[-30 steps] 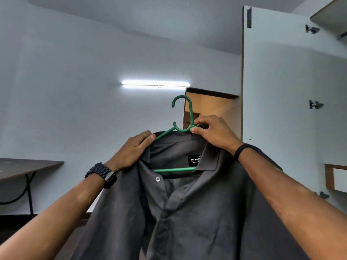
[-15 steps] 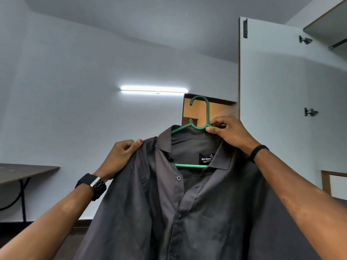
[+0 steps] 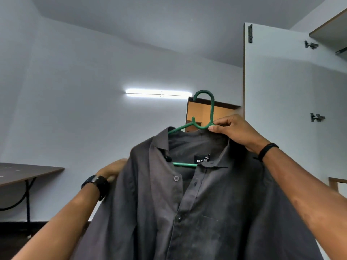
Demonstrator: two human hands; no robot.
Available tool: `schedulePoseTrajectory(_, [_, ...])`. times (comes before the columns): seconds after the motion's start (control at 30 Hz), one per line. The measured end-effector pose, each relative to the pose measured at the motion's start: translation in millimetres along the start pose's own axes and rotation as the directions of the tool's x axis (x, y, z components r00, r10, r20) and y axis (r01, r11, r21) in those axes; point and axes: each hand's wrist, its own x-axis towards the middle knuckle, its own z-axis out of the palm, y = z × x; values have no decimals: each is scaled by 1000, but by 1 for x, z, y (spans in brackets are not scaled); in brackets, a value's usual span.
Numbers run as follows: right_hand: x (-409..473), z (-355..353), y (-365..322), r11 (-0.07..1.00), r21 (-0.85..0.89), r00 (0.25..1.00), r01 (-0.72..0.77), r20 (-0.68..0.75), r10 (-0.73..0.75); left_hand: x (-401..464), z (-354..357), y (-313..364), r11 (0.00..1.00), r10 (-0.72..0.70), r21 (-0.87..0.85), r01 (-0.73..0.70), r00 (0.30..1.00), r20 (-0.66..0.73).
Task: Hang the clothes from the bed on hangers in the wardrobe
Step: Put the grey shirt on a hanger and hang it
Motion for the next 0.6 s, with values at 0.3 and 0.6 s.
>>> schedulePoseTrajectory(0.3, [-1,0,18,982,-151,992,-112,-76,102,-9,22,35,904,420,18,-426,882,-213])
schedulePoseTrajectory(0.6, [5,5,19,976,-175,992,-127,-18,126,-10,9,42,903,420,-55,-426,903,-88])
